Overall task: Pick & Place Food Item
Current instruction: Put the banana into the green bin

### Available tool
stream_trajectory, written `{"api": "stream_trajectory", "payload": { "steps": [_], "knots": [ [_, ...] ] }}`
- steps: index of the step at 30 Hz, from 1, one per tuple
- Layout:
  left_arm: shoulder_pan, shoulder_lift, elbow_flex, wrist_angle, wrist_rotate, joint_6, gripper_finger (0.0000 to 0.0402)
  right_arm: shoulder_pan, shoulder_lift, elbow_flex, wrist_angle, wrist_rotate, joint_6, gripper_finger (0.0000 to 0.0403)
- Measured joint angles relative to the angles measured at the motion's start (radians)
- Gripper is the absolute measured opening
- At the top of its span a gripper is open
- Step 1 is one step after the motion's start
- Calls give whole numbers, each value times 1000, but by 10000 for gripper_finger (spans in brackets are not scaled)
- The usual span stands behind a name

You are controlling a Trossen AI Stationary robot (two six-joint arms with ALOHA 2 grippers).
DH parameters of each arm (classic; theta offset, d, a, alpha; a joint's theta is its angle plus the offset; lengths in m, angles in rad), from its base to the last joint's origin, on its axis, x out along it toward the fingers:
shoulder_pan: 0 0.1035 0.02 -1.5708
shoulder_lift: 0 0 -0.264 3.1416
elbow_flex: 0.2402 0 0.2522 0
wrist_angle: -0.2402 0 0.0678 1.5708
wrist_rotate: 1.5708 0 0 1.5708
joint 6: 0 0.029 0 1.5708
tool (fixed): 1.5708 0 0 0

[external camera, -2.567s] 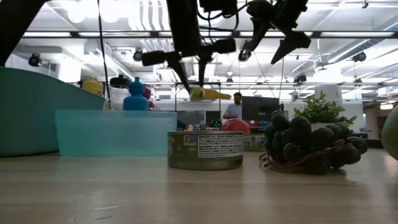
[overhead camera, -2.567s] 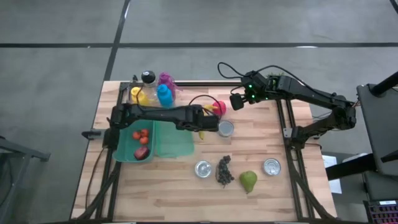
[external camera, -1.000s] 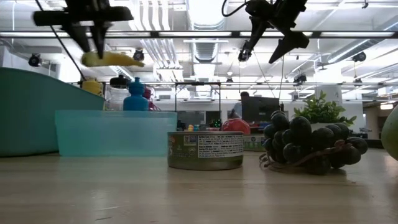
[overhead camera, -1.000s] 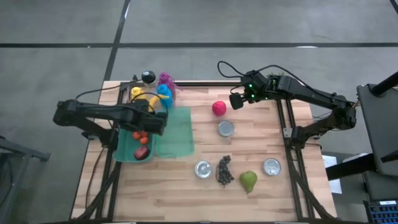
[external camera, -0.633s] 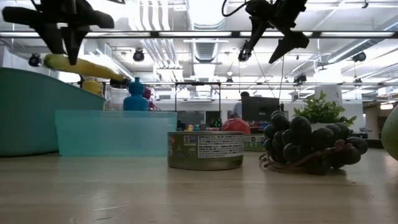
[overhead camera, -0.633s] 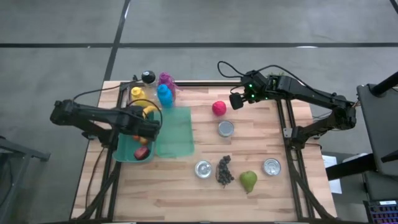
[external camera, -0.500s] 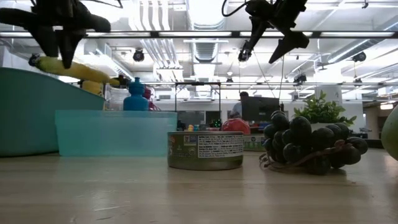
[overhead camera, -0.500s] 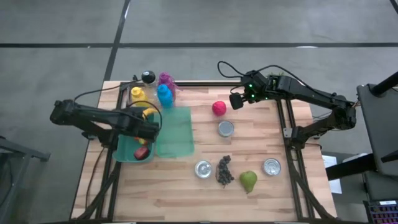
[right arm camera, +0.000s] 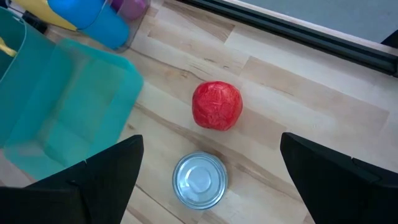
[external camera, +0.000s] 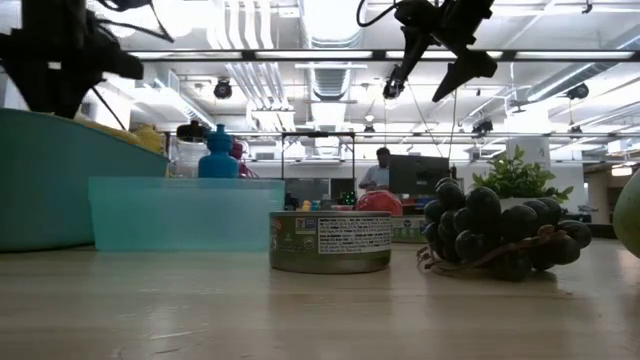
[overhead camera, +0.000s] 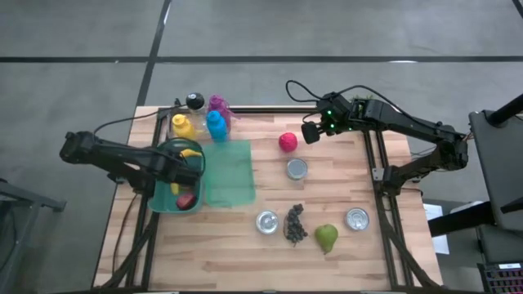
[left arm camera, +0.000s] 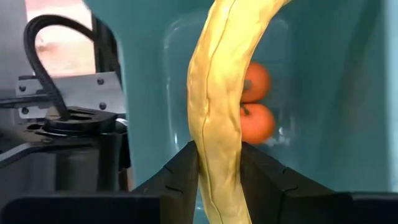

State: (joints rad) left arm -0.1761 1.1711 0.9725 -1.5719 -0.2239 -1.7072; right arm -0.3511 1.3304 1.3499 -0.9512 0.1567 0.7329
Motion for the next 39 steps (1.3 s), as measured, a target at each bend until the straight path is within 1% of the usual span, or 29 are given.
{"api": "stream_trajectory", "payload": {
  "steps": [7, 15, 24, 39],
  "knots": [
    [0, -80, -91, 1, 0, -56, 106, 0, 0, 0, 0, 0, 0, 378],
    [0, -83, -131, 21, 12, -55, 106, 0, 0, 0, 0, 0, 0, 378],
    [0, -82, -240, 195, 26, -44, 106, 0, 0, 0, 0, 0, 0, 378],
    [0, -74, -237, 230, 35, -41, 106, 0, 0, 0, 0, 0, 0, 378]
  ]
}}
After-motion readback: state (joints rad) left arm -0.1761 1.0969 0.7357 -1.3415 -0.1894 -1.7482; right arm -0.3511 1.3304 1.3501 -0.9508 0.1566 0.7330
